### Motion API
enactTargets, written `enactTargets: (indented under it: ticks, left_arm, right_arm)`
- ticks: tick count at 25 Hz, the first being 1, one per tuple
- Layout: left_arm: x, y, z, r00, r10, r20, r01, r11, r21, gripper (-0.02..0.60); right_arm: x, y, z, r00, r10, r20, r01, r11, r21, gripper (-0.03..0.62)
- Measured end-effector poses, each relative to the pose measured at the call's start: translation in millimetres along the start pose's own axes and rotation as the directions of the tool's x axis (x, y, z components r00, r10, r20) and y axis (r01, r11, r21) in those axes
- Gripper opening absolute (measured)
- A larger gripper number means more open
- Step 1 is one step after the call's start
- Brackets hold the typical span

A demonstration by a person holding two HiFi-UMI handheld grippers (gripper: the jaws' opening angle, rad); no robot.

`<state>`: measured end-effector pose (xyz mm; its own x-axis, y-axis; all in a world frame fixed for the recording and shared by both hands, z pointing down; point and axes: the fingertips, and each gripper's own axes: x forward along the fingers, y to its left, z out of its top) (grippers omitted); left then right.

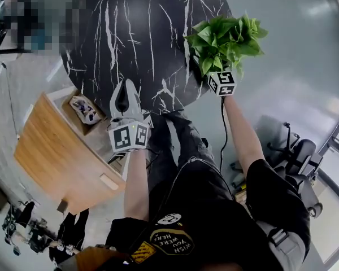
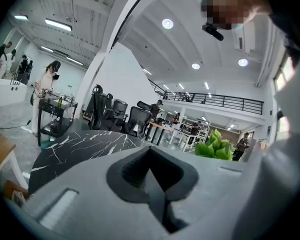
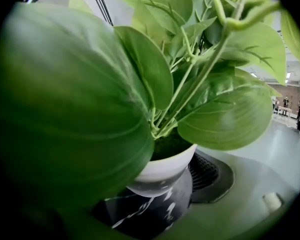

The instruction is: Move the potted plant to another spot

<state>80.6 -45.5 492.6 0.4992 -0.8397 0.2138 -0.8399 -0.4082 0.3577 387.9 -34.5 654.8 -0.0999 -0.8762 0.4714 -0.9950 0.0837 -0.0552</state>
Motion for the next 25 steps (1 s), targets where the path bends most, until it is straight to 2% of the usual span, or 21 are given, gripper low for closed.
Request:
enactTargets:
  ticks: [7, 14, 17, 20, 25]
  left_arm:
    - [29.0, 10.4, 6.0, 0.999, 0.03, -0.017, -0.03, 1.0, 0.008, 0.003]
    - [45.6, 45.0, 13.6, 0.996, 0.084, 0.005, -0.084, 0.996, 0.011, 0.003]
    - [41.4, 66.7, 17.4, 0.992, 0.127, 0.01, -0.127, 0.992, 0.006, 0.003]
    - [31.7, 90.4, 19.7, 0.985, 0.169, 0.014, -0.169, 0.986, -0.002, 0.003]
    - [6.9, 125.0, 16.4, 0.97, 0.243, 0.016, -0.243, 0.97, -0.031, 0.003]
  right_arm:
    - [86.2, -59.4, 49.8, 0.998, -0.044, 0.032, 0.044, 0.999, 0.026, 0.492]
    - [188.6, -75.3, 102.3, 0.998, -0.035, 0.047, 0.034, 0.999, 0.006, 0.492]
    - [236.0, -57.0, 125.3, 0.999, -0.004, 0.046, 0.005, 1.0, -0.013, 0.492]
    - [280.7, -19.0, 147.8, 0.998, 0.046, 0.047, -0.045, 0.998, -0.035, 0.492]
    - [337.7, 88.3, 172.7, 0.977, 0.206, 0.05, -0.199, 0.972, -0.125, 0.491]
